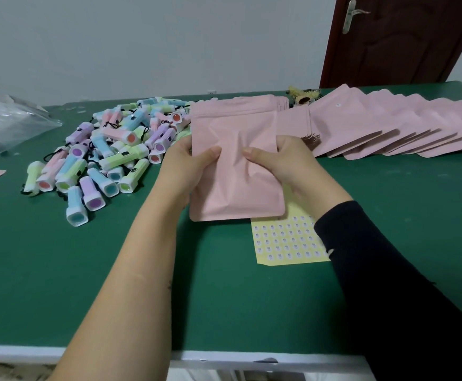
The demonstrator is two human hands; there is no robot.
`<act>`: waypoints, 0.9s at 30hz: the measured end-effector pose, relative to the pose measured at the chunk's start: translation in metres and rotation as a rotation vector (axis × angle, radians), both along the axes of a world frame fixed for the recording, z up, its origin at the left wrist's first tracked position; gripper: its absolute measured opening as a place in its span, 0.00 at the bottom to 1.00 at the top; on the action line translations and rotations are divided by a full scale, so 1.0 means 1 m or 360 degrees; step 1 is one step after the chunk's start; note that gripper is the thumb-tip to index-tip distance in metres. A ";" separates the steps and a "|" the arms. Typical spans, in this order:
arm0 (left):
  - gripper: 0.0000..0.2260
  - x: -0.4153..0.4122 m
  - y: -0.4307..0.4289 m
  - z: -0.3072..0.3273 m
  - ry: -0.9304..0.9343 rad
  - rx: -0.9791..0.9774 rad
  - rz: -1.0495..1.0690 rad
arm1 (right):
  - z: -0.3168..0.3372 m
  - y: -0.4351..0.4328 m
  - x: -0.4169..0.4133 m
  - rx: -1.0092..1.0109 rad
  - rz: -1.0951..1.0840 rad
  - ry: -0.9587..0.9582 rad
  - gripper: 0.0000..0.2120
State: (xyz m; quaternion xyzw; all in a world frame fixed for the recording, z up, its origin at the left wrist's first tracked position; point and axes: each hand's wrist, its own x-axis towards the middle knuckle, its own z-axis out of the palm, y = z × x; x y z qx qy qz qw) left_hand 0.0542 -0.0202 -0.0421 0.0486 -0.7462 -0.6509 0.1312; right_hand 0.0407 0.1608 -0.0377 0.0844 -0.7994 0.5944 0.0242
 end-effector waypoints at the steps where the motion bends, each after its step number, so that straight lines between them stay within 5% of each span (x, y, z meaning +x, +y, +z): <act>1: 0.11 -0.001 -0.002 -0.001 0.0028 -0.0076 0.0081 | 0.001 -0.001 -0.001 0.0003 0.0010 -0.0001 0.21; 7: 0.16 -0.007 -0.029 -0.011 -0.0007 -0.0744 0.0473 | 0.005 0.038 -0.006 0.0228 0.0227 -0.0094 0.06; 11: 0.27 -0.011 -0.033 -0.018 -0.0259 -0.0955 0.0608 | -0.005 0.062 0.002 0.0983 0.0630 -0.0260 0.26; 13: 0.27 -0.006 -0.025 -0.015 -0.0108 -0.1109 0.0615 | -0.012 0.066 0.005 0.1296 0.0771 -0.0331 0.35; 16: 0.18 0.003 0.002 -0.006 0.0202 -0.1069 0.0120 | -0.018 0.068 0.004 0.1350 0.0760 -0.0288 0.35; 20: 0.18 0.008 0.035 -0.010 -0.0033 -0.1449 -0.0729 | -0.020 0.075 0.001 0.1253 0.0669 -0.0210 0.29; 23: 0.23 0.005 0.040 -0.020 -0.0120 -0.1574 -0.0781 | -0.020 0.078 0.001 0.1161 0.0584 -0.0142 0.23; 27: 0.15 0.002 0.043 -0.028 -0.0035 -0.1395 -0.0712 | -0.021 0.070 0.003 0.1101 0.0392 0.0001 0.15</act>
